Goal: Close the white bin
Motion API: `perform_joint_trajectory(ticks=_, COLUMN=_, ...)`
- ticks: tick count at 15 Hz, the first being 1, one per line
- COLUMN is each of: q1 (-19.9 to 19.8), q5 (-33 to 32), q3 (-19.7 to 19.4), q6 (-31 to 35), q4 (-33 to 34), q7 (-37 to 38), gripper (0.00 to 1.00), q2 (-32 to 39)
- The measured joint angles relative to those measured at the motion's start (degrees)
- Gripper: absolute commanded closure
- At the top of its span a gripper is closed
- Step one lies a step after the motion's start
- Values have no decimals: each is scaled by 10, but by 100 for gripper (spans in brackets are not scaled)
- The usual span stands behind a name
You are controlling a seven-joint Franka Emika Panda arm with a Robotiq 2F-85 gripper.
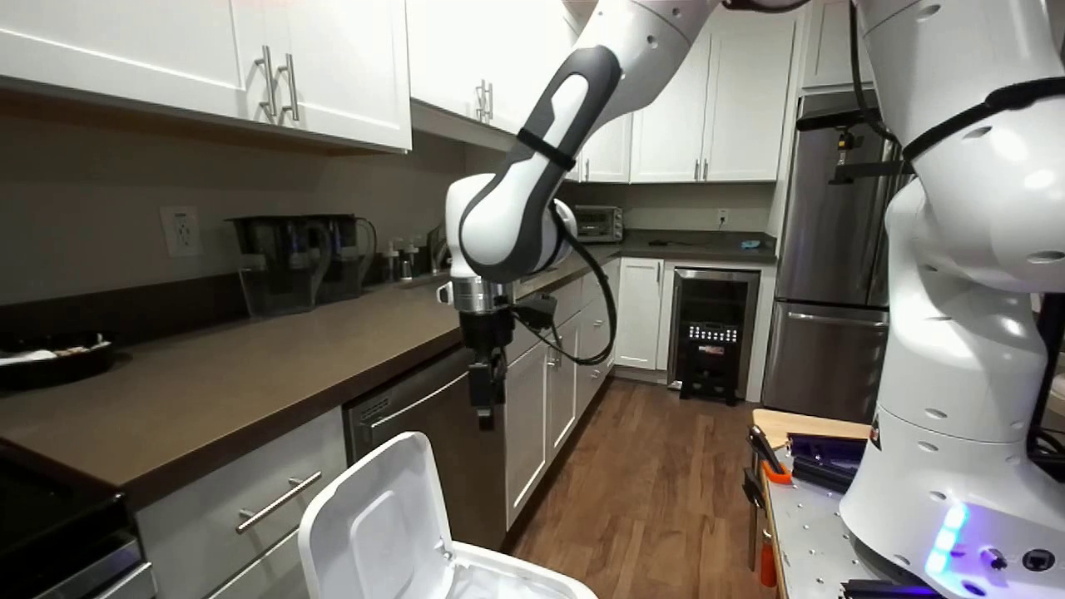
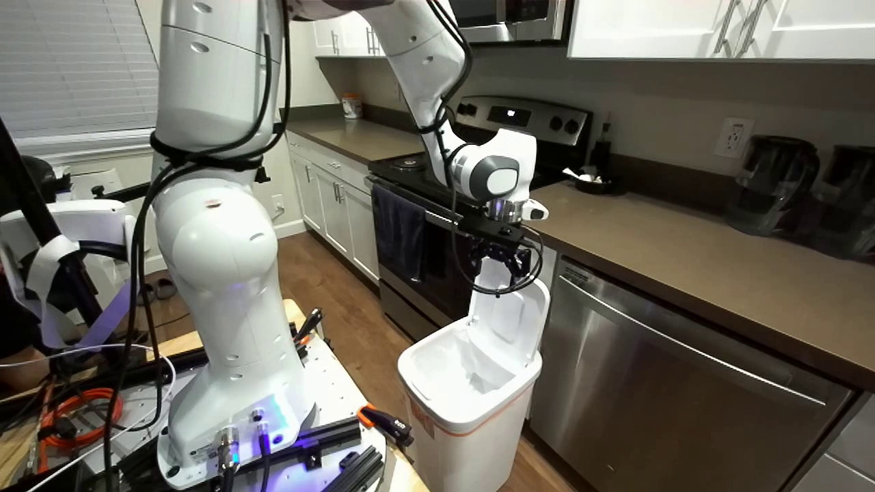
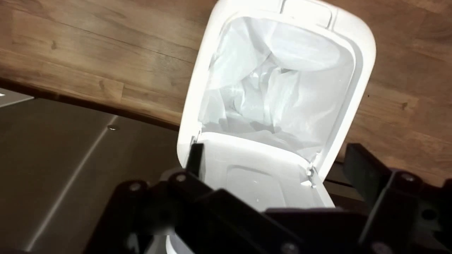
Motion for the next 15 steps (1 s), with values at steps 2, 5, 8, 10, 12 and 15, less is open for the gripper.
perform_joint_trajectory(ticks=2, q1=0, q5=-1, q3=15, q6=-12, q4=70, q7=16, gripper=0, q2=58)
perform_joint_trajectory(ticks=5, q1=0, q5=-5, q3=25, q6=-64, q4=169, q7=39, gripper=0, q2=122)
perform_joint_trajectory(ticks=8, q1=0, q5=-5, q3=30, q6=-79, q4=233, q7=42, gripper=0, q2=151)
perform_joint_trajectory(ticks=10, q1=0, q5=-5, q3=36, q6=-79, q4=252, q7=42, gripper=0, q2=153)
perform_joint_trajectory(ticks=12, q1=-1, q5=-4, q3=42, q6=-76, q4=260, q7=42, gripper=4, q2=153)
perform_joint_trajectory(ticks=15, q1=-9, q5=0, q3=53, q6=-50, q4=260, q7=42, gripper=9, q2=162)
